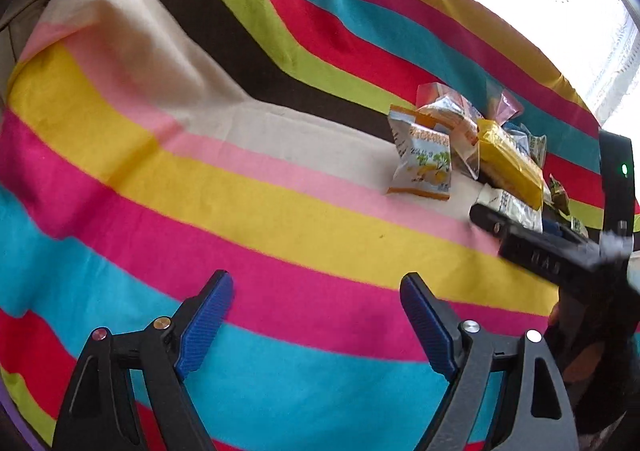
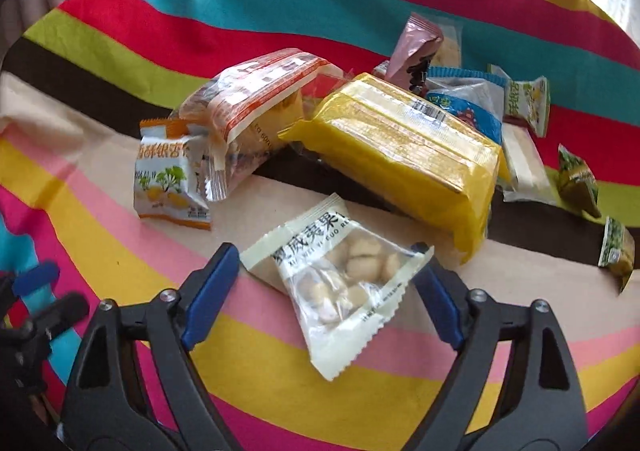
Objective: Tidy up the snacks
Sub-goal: 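Move both tools back to the snack pile on the table, then grasp the orange-labelled biscuit packet with the left tool while the right tool grasps a white packet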
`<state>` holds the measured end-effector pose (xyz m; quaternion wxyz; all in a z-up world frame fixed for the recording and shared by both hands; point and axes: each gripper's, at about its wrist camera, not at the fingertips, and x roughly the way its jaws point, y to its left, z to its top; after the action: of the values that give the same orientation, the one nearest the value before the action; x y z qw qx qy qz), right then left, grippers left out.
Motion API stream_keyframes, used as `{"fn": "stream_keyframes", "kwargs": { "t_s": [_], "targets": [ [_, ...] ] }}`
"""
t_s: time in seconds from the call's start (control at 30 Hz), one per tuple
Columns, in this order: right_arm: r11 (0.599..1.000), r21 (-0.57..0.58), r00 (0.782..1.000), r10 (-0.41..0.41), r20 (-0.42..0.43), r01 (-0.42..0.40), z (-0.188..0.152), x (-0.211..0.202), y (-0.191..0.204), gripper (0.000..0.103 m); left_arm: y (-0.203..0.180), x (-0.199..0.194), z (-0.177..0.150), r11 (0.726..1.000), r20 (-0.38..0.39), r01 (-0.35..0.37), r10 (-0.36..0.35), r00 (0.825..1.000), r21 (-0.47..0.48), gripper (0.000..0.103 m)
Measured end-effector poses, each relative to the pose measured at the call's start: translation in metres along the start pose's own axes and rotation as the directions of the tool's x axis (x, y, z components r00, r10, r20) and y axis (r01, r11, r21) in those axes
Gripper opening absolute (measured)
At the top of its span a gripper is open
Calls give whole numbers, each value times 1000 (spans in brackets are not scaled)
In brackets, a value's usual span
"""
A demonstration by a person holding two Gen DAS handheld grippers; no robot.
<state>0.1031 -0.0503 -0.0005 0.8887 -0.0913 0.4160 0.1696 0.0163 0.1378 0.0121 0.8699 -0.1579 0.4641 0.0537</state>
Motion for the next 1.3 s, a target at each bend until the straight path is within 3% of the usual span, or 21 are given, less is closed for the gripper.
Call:
{"fn": "stream_keyframes", "kwargs": {
  "t_s": [0.03, 0.07, 0.23, 0.4, 0.47, 0.5, 0.57, 0.6, 0.63, 0.67, 0.83, 0.93, 1.07, 1.1, 1.13, 1.2, 1.3],
  "targets": [
    [999, -30, 999, 20, 31, -20, -7, -8, -1, 22, -6, 6, 6, 1000, 2, 8, -8, 1000, 2, 87],
    [998, -40, 999, 41, 33, -40, -15, -15, -4, 9, -14, 11, 12, 1000, 5, 18, -19, 1000, 8, 87],
    [997, 25, 997, 68, 23, -69, -59, -49, -38, 5, -56, 47, 47, 998, 35, 28, -30, 999, 59, 87],
    [989, 102, 994, 108, 34, -111, -89, -71, -63, 5, -89, 76, 67, 984, 78, -75, 63, 995, 159, 87],
    [981, 132, 990, 135, 48, -140, -94, -74, -72, 5, -89, 72, 66, 985, 98, -65, 49, 994, 163, 56],
    [977, 147, 987, 150, 52, -156, -95, -75, -74, 7, -88, 69, 62, 985, 97, -46, 31, 995, 166, 44],
    [972, 151, 983, 176, 51, -182, -87, -70, -72, 22, -80, 60, 51, 989, 91, -18, 4, 996, 145, 43],
    [968, 145, 979, 196, 57, -202, -83, -68, -69, 51, -77, 54, 42, 990, 95, -22, 9, 995, 138, 43],
    [966, 136, 975, 213, 64, -219, -78, -66, -65, 86, -72, 48, 33, 991, 100, -23, 10, 995, 131, 43],
    [966, 123, 973, 221, 66, -228, -71, -61, -60, 94, -67, 41, 24, 993, 105, -28, 16, 994, 117, 43],
    [973, -33, 973, 228, 30, -227, -29, -27, -29, 94, -41, 14, -14, 1000, 143, -24, 21, 989, 14, 44],
    [971, -142, 981, 192, -6, -191, -1, 1, -10, 94, -32, 13, -10, 1000, 150, 11, -9, 989, -17, 45],
    [970, -195, 989, 146, -17, -146, 21, 22, 7, 94, -36, 15, -10, 1000, 152, -2, 3, 988, -6, 45],
    [969, -197, 988, 153, -6, -151, 21, 20, 8, 76, -36, 15, -10, 1000, 152, 5, -3, 988, -9, 45],
    [972, -185, 988, 151, 23, -144, 19, 14, 6, 18, -34, 12, -13, 1000, 154, 14, -11, 988, -14, 45],
    [984, -125, 990, 134, 52, -127, 11, 2, -2, 19, -32, 12, -14, 999, 156, 26, -23, 988, -21, 45],
    [982, -23, 980, 186, 76, -185, -18, -20, -18, 19, -27, 7, -15, 999, 156, 29, -25, 987, -21, 45]
  ]
}}
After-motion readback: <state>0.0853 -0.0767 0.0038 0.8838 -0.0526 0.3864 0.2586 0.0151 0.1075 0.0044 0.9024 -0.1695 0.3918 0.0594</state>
